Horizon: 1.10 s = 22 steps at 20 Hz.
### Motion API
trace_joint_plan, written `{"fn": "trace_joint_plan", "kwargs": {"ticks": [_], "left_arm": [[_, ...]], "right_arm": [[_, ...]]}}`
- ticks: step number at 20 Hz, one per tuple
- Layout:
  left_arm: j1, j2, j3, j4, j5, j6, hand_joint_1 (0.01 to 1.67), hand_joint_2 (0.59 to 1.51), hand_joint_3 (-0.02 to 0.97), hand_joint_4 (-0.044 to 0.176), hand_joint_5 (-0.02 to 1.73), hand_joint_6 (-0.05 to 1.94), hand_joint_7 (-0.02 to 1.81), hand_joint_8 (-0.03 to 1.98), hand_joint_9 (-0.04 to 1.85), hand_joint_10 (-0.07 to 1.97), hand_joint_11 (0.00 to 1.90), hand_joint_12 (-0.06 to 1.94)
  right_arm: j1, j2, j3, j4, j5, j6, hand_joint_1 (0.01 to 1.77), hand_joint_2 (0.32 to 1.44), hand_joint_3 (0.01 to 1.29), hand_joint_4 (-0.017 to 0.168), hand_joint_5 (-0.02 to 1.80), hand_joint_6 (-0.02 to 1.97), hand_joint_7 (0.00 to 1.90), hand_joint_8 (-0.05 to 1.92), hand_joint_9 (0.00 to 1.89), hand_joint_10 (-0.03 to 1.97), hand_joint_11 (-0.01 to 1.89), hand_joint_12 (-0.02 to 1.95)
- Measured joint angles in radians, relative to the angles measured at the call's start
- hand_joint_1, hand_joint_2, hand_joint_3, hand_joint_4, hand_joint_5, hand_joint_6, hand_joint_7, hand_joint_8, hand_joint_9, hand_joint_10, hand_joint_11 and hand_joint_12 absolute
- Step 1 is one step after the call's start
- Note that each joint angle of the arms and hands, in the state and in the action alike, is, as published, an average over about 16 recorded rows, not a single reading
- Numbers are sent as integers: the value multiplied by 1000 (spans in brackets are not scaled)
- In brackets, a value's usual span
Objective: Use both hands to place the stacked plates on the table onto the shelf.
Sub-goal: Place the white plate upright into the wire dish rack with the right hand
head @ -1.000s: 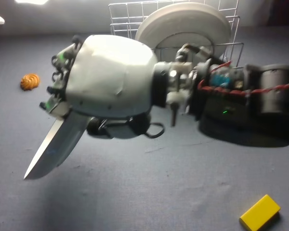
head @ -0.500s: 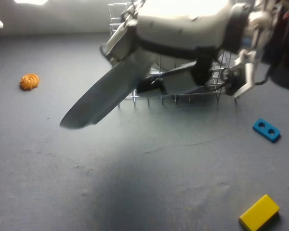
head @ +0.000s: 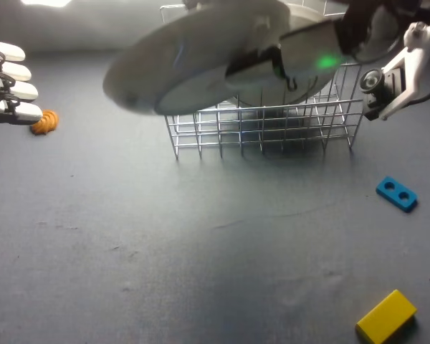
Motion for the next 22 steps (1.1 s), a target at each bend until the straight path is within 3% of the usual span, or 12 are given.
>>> {"fn": "trace_joint_plan", "kwargs": {"ticks": [7, 14, 22], "left_arm": [[-24, 8, -25, 66, -152, 0, 17, 1131, 6, 3, 220, 14, 178, 4, 136, 7, 64, 36], [-46, 18, -53, 93, -245, 0, 21, 1131, 6, 3, 213, 14, 170, 5, 133, 7, 58, 43], [-49, 23, -74, 82, -336, 14, 22, 1131, 5, 3, 199, 15, 154, 4, 120, 7, 48, 52]], "right_arm": [[23, 5, 45, -5, -24, 113, 1189, 1011, 10, 17, 896, 1071, 1001, 980, 983, 615, 682, 1419], [14, -7, 77, -5, -41, 128, 1191, 1013, 11, 14, 891, 1069, 996, 996, 981, 614, 684, 1420], [5, -24, 100, 22, -88, 130, 1191, 1017, 11, 13, 893, 1069, 992, 992, 983, 607, 683, 1420]]}}
